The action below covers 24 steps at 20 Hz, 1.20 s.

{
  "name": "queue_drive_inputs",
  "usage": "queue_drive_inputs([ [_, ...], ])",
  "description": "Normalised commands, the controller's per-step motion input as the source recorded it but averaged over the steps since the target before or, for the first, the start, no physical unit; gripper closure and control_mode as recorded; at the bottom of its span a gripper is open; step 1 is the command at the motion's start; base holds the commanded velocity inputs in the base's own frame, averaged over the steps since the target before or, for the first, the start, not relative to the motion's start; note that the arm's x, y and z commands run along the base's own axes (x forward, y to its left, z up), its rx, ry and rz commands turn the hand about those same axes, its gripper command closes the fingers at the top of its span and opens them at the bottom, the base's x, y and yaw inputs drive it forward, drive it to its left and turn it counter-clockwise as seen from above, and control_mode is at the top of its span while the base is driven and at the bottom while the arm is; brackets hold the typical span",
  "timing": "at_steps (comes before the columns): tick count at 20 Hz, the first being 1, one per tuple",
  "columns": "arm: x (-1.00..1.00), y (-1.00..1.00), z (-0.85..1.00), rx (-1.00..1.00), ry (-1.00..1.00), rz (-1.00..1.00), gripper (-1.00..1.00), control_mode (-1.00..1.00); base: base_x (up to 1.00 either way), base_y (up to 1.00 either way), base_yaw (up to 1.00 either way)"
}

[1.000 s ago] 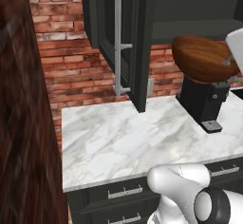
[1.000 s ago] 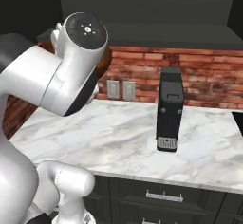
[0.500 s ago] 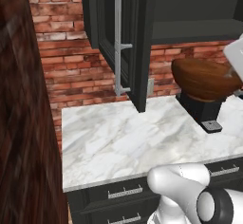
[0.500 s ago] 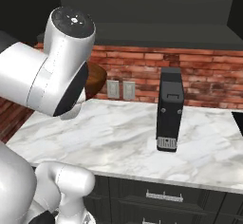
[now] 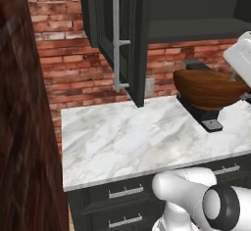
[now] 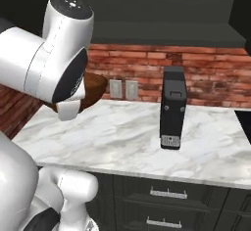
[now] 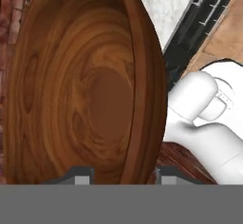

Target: Pick up the bowls from the cabinet and place each bowl in front of a stool on the dining counter.

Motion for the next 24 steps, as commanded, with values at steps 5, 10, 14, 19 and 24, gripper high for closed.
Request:
queue_drive_inputs([
  [5, 0.0, 0.0, 0.0, 0.0, 0.0, 0.0, 1.0, 1.0, -1.0, -0.32, -0.49],
  [10, 0.0, 0.0, 0.0, 0.0, 0.0, 0.0, 1.0, 1.0, -0.61, -0.14, -0.81],
  [14, 0.0, 0.0, 0.0, 0.0, 0.0, 0.0, 1.0, 1.0, -0.04, 0.0, -1.0],
  [19, 0.0, 0.0, 0.0, 0.0, 0.0, 0.0, 1.0, 1.0, -0.01, 0.0, -0.98],
  [24, 0.0, 0.0, 0.0, 0.0, 0.0, 0.0, 1.0, 1.0, 0.0, 0.0, -0.95],
])
